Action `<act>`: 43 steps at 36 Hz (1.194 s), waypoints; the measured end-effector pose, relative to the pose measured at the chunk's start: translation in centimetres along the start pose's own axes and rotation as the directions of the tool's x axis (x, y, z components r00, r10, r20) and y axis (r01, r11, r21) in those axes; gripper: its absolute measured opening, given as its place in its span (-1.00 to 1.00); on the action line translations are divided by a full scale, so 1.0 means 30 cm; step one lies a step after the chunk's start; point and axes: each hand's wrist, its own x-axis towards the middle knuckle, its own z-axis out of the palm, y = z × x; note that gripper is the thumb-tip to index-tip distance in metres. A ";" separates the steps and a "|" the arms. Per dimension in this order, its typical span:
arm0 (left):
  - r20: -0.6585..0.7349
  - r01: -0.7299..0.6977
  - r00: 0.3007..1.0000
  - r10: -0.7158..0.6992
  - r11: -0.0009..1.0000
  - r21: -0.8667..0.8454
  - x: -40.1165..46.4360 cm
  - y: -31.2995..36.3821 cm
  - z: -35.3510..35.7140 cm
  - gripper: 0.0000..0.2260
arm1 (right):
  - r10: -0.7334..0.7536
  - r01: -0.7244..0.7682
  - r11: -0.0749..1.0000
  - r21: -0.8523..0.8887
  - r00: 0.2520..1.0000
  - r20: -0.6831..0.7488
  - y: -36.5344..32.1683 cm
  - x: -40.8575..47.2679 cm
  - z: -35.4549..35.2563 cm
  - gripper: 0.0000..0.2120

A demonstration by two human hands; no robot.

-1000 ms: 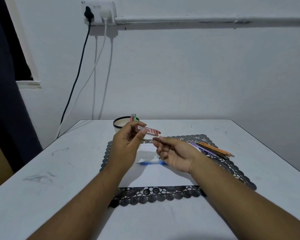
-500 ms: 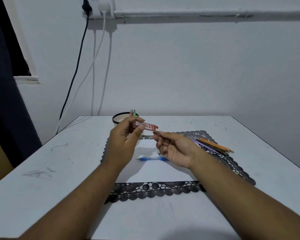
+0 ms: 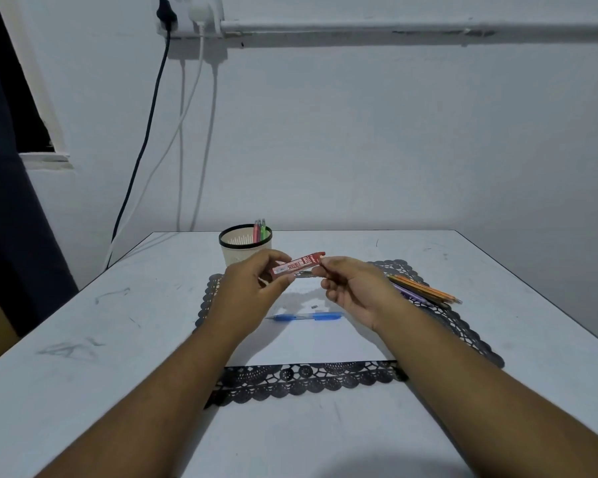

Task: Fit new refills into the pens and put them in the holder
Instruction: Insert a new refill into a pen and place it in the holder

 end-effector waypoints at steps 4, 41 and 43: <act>0.070 -0.009 0.997 -0.010 0.966 0.258 -0.010 0.015 0.004 -0.77 | -0.137 0.125 0.979 -0.159 0.988 -0.065 -0.011 -0.003 -0.013 -0.92; 0.211 0.016 0.976 -0.060 0.979 0.204 -0.016 0.002 0.025 -0.59 | -0.364 0.362 0.925 -0.116 0.931 -0.002 -0.024 -0.033 0.031 -0.97; 0.211 0.018 0.975 -0.061 0.980 0.199 -0.017 0.003 0.025 -0.59 | -0.360 0.359 0.933 -0.024 0.932 -0.037 -0.031 -0.028 0.026 -0.97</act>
